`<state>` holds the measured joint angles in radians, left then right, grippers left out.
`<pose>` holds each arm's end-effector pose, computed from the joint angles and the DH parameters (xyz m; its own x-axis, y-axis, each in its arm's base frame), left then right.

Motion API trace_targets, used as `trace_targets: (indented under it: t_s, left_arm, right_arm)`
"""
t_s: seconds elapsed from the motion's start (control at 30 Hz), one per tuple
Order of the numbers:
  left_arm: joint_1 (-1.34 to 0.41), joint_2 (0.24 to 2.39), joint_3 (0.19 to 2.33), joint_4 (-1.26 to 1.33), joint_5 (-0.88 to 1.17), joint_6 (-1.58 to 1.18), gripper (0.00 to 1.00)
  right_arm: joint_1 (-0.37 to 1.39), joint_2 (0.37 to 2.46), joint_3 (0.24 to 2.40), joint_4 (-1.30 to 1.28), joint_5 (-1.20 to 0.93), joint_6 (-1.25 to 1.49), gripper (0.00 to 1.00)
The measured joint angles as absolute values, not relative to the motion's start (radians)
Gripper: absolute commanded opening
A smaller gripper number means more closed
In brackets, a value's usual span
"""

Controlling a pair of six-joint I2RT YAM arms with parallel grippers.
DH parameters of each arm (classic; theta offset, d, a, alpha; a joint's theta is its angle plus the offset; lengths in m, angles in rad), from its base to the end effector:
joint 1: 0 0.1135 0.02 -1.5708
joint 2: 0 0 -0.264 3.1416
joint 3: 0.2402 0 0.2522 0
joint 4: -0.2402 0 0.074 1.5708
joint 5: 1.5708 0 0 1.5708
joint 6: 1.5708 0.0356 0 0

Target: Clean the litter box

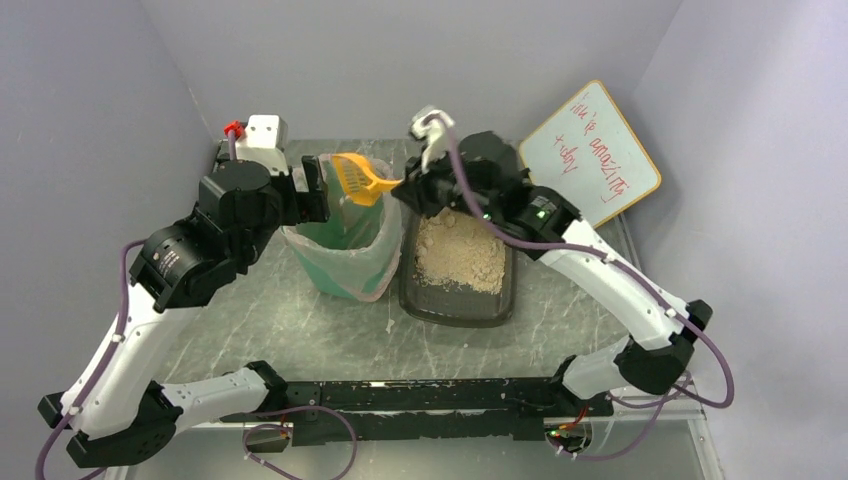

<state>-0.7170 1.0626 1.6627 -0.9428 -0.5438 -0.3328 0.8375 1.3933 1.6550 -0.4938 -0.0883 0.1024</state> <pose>0.1314 -0.0901 0.4969 -0.3031 -0.1066 -0.9470 0.1016 0.9844 -0.1434 0.1991 0.2257 0.4695 -0.2347 -0.1084 -0.9660 -0.7776 0.6173 0.1197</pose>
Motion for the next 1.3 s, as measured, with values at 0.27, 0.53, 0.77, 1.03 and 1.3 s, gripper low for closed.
trace_targets:
  t_s: [0.27,0.53,0.77,1.03,1.3]
  left_arm:
    - [-0.717,1.012,1.594,-0.924,-0.570,-0.319,0.97]
    - [-0.717,0.989,1.559,-0.896,-0.573,-0.308,0.97]
    - [-0.717,0.995,1.541,-0.875,-0.562,-0.308,0.97]
    - [-0.717,1.016,1.537,-0.850,-0.538,-0.308,0.97]
    - [-0.717,1.044,1.531,-0.831,-0.524,-0.309,0.97]
  right_arm:
    - [1.006,1.463,1.736,-0.604,0.160,-0.090,0.00]
    - [1.029,1.415,1.765,-0.596,0.253,-0.068,0.00]
    - [1.029,1.179,1.612,-0.555,0.363,0.211,0.00]
    - [1.029,0.950,1.435,-0.665,0.518,0.633,0.00]
    - [1.029,0.836,1.153,-0.849,0.595,1.077,0.00]
